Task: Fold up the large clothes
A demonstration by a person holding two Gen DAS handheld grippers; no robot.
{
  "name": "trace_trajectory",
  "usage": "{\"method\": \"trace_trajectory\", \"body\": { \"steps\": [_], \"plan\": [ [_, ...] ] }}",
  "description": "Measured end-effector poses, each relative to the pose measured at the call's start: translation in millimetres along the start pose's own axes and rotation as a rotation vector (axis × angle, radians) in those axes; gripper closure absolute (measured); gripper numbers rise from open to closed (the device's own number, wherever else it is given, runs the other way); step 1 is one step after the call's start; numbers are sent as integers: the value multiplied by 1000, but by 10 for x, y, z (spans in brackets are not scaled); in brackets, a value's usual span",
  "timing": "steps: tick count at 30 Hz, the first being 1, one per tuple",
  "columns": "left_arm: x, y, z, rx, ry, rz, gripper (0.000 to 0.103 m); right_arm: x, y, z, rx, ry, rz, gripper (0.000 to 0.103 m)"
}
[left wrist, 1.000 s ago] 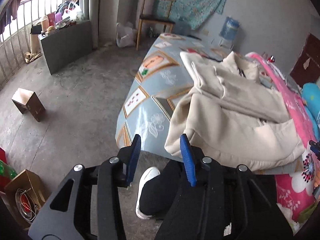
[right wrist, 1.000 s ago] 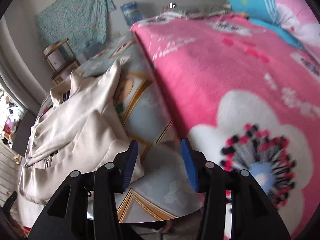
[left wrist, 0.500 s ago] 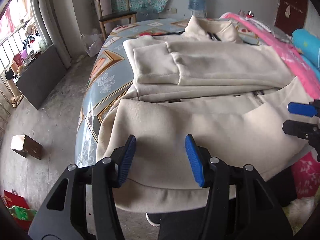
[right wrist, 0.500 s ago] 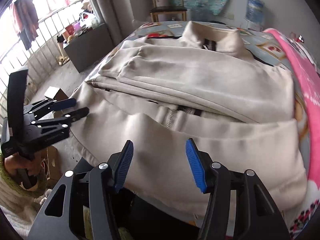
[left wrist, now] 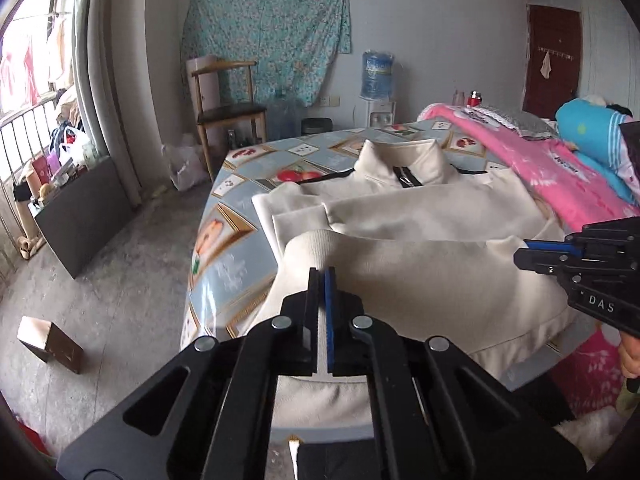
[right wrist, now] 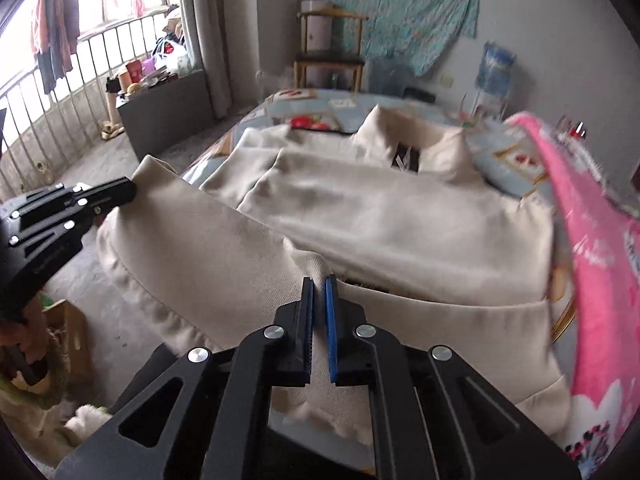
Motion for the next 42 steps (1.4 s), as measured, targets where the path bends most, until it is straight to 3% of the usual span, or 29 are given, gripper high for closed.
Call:
{"method": "trace_trajectory", "body": {
  "steps": [7, 12, 14, 16, 20, 24, 25, 26, 28, 32, 36, 39, 42],
  "plan": [
    [-528, 652, -24, 56, 71, 153, 100, -374, 684, -14, -60, -11, 79, 97],
    [-606, 670, -11, 61, 62, 164, 100, -267, 400, -405, -20, 134, 49, 91],
    [-616, 682, 0, 60, 59, 168, 100, -204, 150, -855, -133, 181, 9, 73],
    [-626, 682, -3, 61, 63, 169, 100, -232, -23, -1279, -234, 210, 11, 62],
    [-633, 681, -32, 70, 89, 166, 100, -467, -85, -1830, -353, 216, 99, 60],
    [-636, 674, -53, 75, 114, 159, 100, -716, 104, -1953, -358, 181, 162, 59],
    [-638, 668, -56, 74, 121, 155, 100, -750, 135, -1949, -361, 169, 158, 62],
    [-637, 667, -60, 74, 127, 152, 100, -762, 139, -1921, -373, 141, 142, 80],
    [-634, 663, -68, 75, 142, 146, 100, -708, 45, -1849, -397, 106, 89, 96],
    [-558, 574, -72, 83, 157, 117, 100, -472, -380, -1744, -426, 101, -55, 98],
    [-284, 303, -34, 104, 147, 35, 100, -196, -854, -1784, -442, 172, -185, 98],
    [-137, 288, 12, 104, 135, 19, 100, -162, -736, -1898, -451, 181, -182, 98],
    [-270, 577, 37, 85, 108, 98, 100, -386, -235, -2071, -456, 197, -86, 98]
  ]
}}
Point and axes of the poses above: each gripper's, at about its wrist camera, not at the fingertips, and y roughly the way its jaws point, z to its left, x to its top, the point moved 5 cm from there along y, roughly the way its jaws point, and after that the axes turned 15 degrees about -z, right-handed, at the moved point
